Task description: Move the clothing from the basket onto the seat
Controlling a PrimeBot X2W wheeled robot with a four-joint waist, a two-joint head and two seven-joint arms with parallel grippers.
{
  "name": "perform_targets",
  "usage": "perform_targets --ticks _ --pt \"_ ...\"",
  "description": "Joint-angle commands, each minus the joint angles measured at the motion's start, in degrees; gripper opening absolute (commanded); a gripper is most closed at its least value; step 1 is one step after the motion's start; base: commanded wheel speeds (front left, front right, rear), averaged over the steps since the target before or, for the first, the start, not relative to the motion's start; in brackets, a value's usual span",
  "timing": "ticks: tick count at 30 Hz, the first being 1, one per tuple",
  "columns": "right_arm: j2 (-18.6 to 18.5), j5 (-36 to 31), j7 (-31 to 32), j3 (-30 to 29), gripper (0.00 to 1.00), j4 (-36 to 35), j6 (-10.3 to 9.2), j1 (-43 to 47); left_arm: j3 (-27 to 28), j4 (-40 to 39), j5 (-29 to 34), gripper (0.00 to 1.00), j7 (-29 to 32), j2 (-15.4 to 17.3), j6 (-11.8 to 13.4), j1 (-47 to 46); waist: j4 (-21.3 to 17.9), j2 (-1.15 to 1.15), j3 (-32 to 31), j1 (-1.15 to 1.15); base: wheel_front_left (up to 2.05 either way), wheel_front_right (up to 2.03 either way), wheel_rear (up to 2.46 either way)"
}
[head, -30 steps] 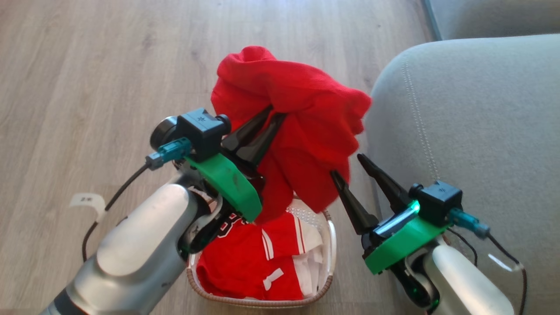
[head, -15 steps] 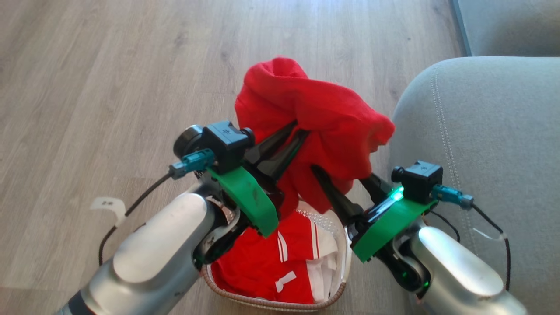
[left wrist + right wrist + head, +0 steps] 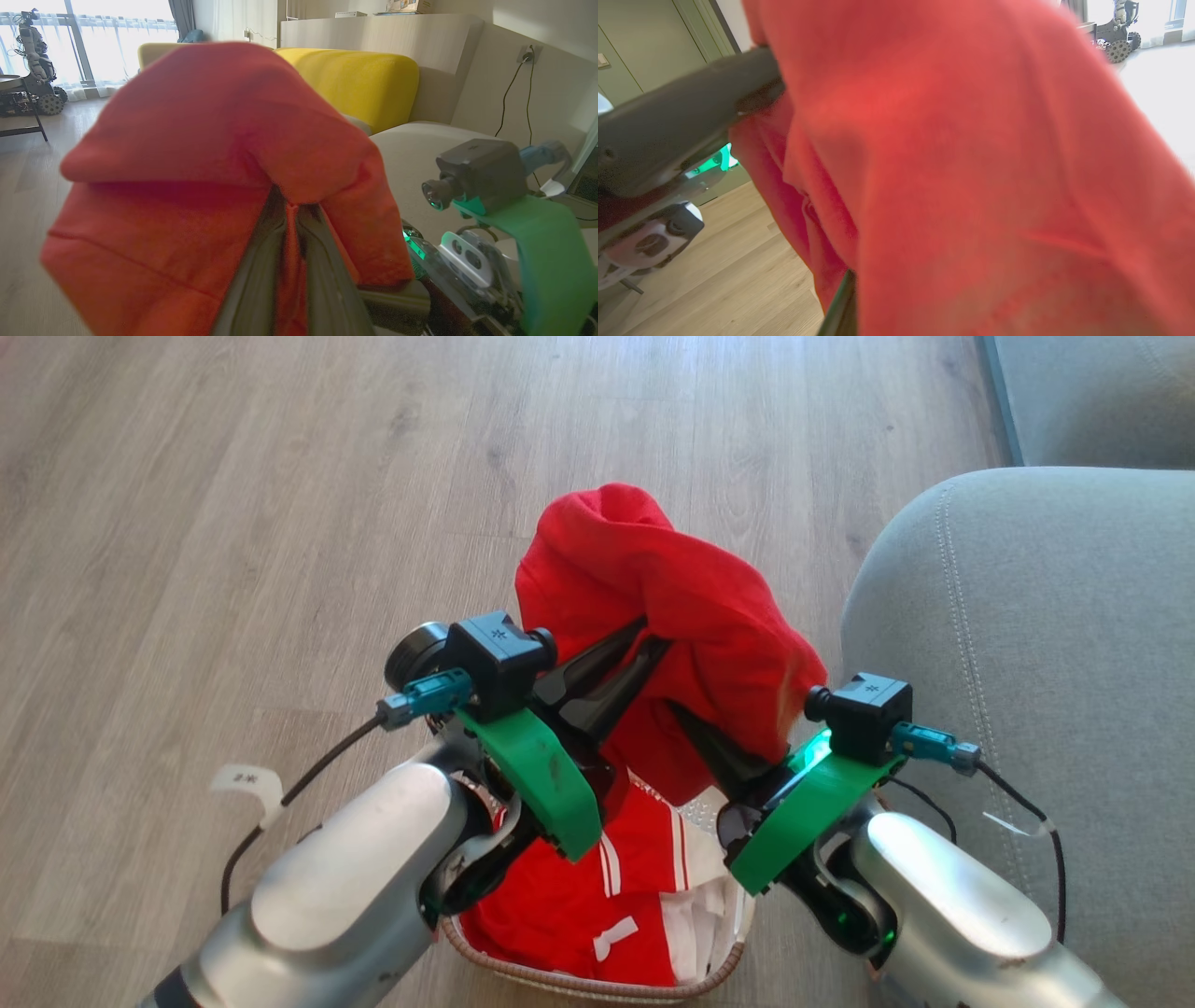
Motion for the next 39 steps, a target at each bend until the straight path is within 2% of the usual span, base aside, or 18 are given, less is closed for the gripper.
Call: perform_targets --ticks 1,11,17,18,19,20,21,27,39 --pt "0.65 0.02 -0.37 0.22 0.0 -2.0 0.42 -2.28 2.14 -1.55 -0.43 0.0 -0.02 0.57 0.17 -1.98 -0.07 0.0 0.0 0.0 0.0 0.0 0.0" --pt "0.15 -0.66 -0.37 -0.18 0.0 -3.55 0.42 -1.35 2.52 -0.7 -0.85 0.0 -0.45 1.0 0.98 -1.56 -1.1 0.0 -0.27 0.0 0.0 0.0 0.0" --pt "-0.04 -1.72 -0.37 -3.57 0.0 -5.53 0.42 0.02 2.57 0.02 -1.18 0.0 -0.65 1.28 1.34 -1.05 -1.68 0.0 -0.24 0.0 0.0 0.0 0.0" --pt "-0.06 -1.86 -0.37 -4.29 0.0 -5.81 0.42 0.43 2.57 0.14 -1.31 0.1 -0.59 1.27 1.44 -0.93 -1.79 0.0 -0.22 0.0 0.0 0.0 0.0" --pt "-0.12 -2.06 -0.37 -4.99 0.0 -6.06 0.42 0.84 2.56 0.21 -1.35 0.49 -0.58 1.28 1.55 -0.85 -1.91 0.0 -0.21 0.0 0.0 0.0 0.0" --pt "-0.17 -2.26 -0.37 -5.72 0.0 -6.32 0.42 1.26 2.59 0.25 -1.38 0.98 -0.59 1.28 1.7 -0.78 -2.05 0.0 -0.17 0.0 0.0 0.0 0.0" --pt "-0.21 -2.48 -0.37 -6.49 0.0 -6.59 0.42 1.68 2.61 0.22 -1.43 1.0 -0.61 1.28 1.84 -0.71 -2.23 0.0 -0.12 0.0 0.0 0.0 0.0" --pt "-0.2 -3.68 -0.37 -10.91 0.0 -8.4 0.42 3.65 2.78 -0.57 -1.41 1.0 -0.75 1.63 2.69 -0.35 -4.1 0.0 0.35 0.0 0.0 0.0 0.0" --pt "-0.62 -6.76 -0.37 -20.8 0.0 -11.46 0.42 7.05 1.92 -1.68 -0.8 1.0 -1.2 2.28 2.77 -0.04 -11.2 0.0 1.26 0.0 0.0 0.0 0.0"
